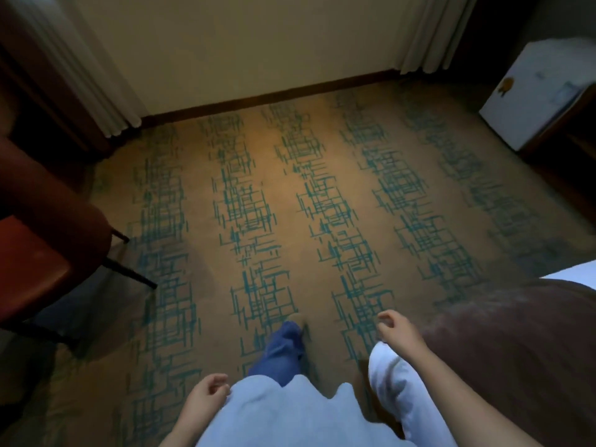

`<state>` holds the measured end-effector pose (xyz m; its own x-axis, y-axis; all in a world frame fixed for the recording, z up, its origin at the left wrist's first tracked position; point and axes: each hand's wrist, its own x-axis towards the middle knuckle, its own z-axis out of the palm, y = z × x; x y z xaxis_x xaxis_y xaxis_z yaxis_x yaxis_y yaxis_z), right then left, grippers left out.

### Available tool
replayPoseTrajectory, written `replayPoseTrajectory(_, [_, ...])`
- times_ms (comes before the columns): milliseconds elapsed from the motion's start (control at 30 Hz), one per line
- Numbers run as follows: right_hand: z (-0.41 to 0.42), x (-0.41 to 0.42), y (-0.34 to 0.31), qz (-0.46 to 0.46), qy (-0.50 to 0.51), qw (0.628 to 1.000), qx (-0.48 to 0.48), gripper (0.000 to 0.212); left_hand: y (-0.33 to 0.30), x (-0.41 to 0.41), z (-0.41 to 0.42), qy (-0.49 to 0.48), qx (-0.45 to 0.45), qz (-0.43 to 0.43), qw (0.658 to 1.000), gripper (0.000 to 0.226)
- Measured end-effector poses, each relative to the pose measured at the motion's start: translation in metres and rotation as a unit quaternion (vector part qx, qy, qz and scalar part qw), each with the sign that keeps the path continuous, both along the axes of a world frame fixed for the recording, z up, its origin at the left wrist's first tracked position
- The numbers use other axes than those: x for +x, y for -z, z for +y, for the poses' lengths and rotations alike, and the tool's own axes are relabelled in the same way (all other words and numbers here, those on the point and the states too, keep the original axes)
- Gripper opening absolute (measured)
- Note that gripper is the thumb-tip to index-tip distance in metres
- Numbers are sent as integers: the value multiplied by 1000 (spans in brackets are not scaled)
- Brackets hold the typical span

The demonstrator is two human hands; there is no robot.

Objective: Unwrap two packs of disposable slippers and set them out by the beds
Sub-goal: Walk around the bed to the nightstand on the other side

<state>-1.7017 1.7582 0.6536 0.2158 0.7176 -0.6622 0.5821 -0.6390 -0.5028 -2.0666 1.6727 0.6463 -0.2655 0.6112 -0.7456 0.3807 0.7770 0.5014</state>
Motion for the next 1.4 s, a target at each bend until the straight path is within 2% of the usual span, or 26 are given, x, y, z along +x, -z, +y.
replayPoseTrajectory(133, [50, 3, -1, 13, 66, 997, -21, 27, -8, 0, 129, 35, 27, -5, 999, 15])
replayPoseTrajectory(233, [79, 10, 2, 22, 127, 991, -26, 29, -15, 14, 230, 110, 43, 13, 993, 12])
replayPoseTrajectory(367, [97, 20, 7, 32, 212, 975, -58, 29, -27, 64, 345, 217, 54, 9, 975, 22])
replayPoseTrajectory(533, [112, 50, 18, 39, 277, 954, -107, 29, -42, 147, 454, 253, 85, -30, 963, 17])
replayPoseTrajectory(700, [176, 113, 31, 34, 289, 950, -116, 27, -38, 236, 530, 278, 91, -50, 955, 19])
replayPoseTrajectory(867, [264, 206, 22, 37, 265, 958, -104, 30, -36, 313, 581, 332, 68, -23, 941, 17])
replayPoseTrajectory(1133, [372, 361, -2, 18, 307, 949, -68, 31, -17, 428, 653, 369, 33, 0, 929, 19])
replayPoseTrajectory(1267, [406, 435, -4, 24, 326, 943, -65, 32, 3, 506, 695, 414, -1, -6, 910, 22])
replayPoseTrajectory(1400, [423, 501, -5, 26, 352, 932, -79, 34, 10, 609, 754, 465, 10, -8, 885, 21])
